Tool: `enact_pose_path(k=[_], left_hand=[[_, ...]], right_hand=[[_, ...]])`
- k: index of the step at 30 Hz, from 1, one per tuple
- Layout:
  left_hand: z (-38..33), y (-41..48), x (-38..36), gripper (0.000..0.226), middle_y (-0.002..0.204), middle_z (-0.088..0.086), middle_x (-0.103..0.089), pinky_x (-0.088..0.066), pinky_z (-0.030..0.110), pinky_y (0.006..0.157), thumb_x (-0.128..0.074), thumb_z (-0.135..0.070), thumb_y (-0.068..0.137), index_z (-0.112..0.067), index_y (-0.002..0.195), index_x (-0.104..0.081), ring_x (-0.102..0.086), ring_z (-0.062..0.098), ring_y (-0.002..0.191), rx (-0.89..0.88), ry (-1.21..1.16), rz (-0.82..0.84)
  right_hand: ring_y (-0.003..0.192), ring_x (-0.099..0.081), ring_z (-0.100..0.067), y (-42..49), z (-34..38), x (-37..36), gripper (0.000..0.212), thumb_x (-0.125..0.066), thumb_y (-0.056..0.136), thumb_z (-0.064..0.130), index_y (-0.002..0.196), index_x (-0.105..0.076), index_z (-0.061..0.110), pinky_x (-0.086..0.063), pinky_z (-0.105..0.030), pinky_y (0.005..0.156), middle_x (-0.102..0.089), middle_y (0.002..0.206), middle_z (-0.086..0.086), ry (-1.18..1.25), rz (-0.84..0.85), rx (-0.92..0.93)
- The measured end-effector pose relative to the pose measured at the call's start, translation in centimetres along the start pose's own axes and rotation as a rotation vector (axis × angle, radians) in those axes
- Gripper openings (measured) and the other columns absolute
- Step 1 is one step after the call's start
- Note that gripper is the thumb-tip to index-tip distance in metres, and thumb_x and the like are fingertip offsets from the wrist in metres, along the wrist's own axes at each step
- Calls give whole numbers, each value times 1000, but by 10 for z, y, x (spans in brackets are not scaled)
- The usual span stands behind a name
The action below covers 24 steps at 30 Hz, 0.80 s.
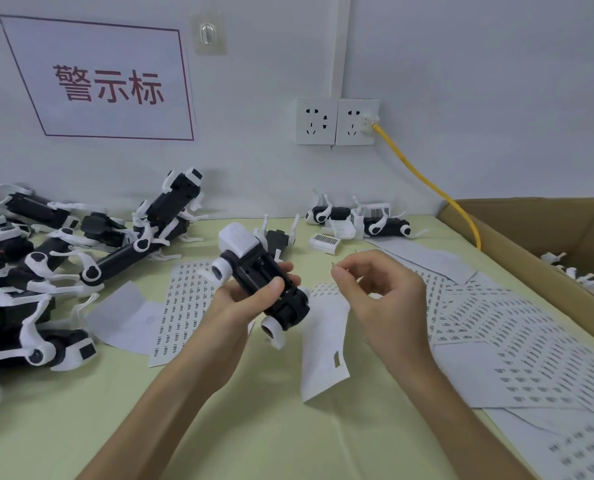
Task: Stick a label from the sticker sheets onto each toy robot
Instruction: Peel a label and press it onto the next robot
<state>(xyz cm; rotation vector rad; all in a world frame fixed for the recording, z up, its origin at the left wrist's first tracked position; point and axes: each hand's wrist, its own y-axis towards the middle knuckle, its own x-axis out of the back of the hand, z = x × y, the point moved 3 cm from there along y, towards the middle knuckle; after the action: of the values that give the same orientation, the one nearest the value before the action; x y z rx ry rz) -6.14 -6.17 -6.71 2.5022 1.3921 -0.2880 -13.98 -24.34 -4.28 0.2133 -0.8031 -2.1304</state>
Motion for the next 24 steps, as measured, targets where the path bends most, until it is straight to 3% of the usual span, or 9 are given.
enact_pose_path(k=[3,5,8,10,13,16,20,24], left_hand=[[-2,1,-1,50,119,12,-76,-59,23,82,-77,-24,82,-6,128,-66,-73,22,113,-45,-37,-35],[-4,1,-1,49,116,12,-77,-56,16,73,-79,-22,83,-5,127,-65,-74,18,109,-72,-67,-86],[-2,4,0,45,111,8,-76,-59,21,75,-69,-27,81,-7,121,-66,-72,22,110,-48,-256,-149],[-2,5,0,43,117,8,-74,-58,22,73,-65,-34,87,-7,122,-65,-69,22,109,-17,-342,-178],[-3,5,0,48,131,10,-70,-56,29,85,-54,-44,100,-8,132,-63,-67,24,114,37,-479,-203],[-2,4,1,46,135,10,-67,-50,40,103,-47,-39,107,-7,137,-60,-67,29,124,20,-577,-213],[-5,1,-4,44,142,14,-63,-49,40,103,-49,-37,104,-8,135,-61,-67,33,125,-40,-574,-221],[-7,-4,-13,53,142,9,-65,-42,41,112,-53,-47,98,-10,135,-62,-64,31,129,-77,-546,-184]], right_hand=[[60,-56,-25,0,1,0,8,-75,85,21,79,-73,27,-49,-45,60,-68,73,2,64,18,-42],[56,-54,-26,0,3,-1,4,-72,84,24,82,-75,27,-48,-40,55,-67,70,-1,124,41,-79],[51,-50,-17,1,4,-3,11,-68,85,22,87,-79,21,-45,-25,53,-63,66,-6,284,121,-164],[51,-46,-17,1,2,-6,17,-65,85,25,91,-80,20,-41,-23,53,-60,64,-7,394,193,-274],[50,-39,-15,-3,1,-12,25,-61,84,26,99,-80,20,-31,-27,55,-52,59,-4,564,260,-443],[48,-29,-12,-7,6,-19,33,-60,83,21,111,-78,18,-29,-25,49,-44,56,0,818,331,-589],[45,-29,-10,-18,19,-31,48,-55,84,23,129,-70,22,-27,-21,38,-39,53,1,1107,487,-737],[48,-28,-9,-37,27,-45,51,-52,88,19,136,-65,30,-28,-19,37,-42,55,2,1205,637,-777]])
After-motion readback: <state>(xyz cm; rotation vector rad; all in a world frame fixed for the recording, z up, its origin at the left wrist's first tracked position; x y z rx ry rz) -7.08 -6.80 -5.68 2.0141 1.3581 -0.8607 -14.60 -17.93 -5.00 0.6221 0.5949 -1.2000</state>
